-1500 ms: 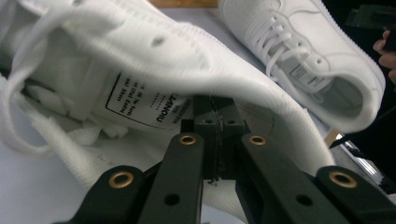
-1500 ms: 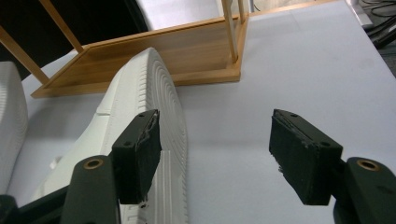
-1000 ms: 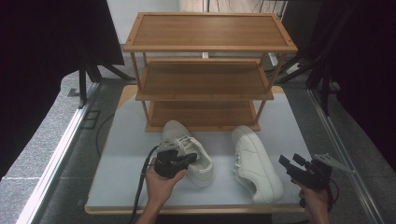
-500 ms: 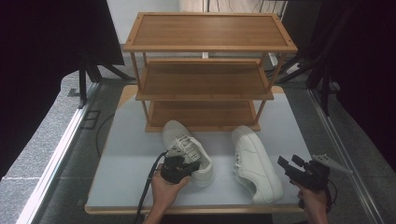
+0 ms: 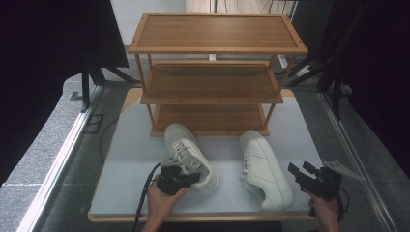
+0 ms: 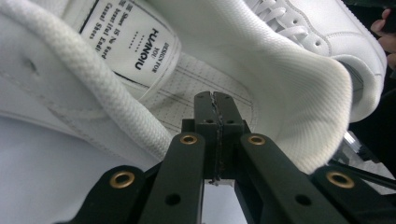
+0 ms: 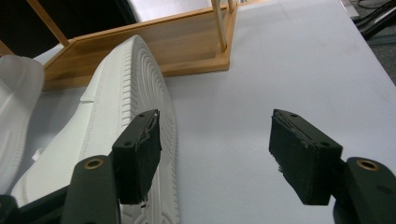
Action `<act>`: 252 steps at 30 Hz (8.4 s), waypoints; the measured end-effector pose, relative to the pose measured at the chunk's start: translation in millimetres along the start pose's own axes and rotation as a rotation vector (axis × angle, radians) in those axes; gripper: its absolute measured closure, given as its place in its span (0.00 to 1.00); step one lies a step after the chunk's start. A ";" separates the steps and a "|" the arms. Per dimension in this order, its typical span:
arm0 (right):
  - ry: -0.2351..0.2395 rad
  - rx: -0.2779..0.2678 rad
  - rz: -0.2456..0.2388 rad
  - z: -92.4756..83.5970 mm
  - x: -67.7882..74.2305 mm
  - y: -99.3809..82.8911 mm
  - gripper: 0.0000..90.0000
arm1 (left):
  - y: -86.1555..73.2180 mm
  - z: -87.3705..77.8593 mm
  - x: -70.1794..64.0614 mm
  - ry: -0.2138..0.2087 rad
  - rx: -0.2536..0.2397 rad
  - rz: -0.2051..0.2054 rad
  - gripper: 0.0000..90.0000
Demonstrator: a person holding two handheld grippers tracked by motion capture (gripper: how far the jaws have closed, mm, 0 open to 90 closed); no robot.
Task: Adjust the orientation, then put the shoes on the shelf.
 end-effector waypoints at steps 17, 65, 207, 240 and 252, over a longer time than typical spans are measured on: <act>-0.007 0.004 0.007 -0.8 -2.3 -1.7 0.38 | -3.9 -24.0 18.6 0.054 -0.008 0.008 1.00; 0.015 -0.001 -0.138 -15.1 18.8 13.5 0.42 | -5.0 -89.3 53.8 -0.035 -0.296 -0.090 0.51; 0.082 0.122 -0.367 -28.8 -20.6 51.5 0.54 | 9.4 -77.9 63.6 0.076 -0.220 -0.065 0.48; 0.182 0.382 -0.507 37.6 -63.7 57.6 0.51 | 19.6 -20.5 64.8 0.226 -0.030 0.096 0.54; 0.181 0.402 -0.540 46.4 -66.7 51.5 0.89 | 21.0 -15.8 67.8 0.214 -0.042 0.107 0.79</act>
Point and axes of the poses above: each handheld gripper's, and its own axes: z roughly forward along the jaws, y roughly out of its top, x roughly to its left, the point moved 1 cm from there along z, roughly forward along the jaws, and after that the axes turned 11 degrees about y, right-handed, at the moved point
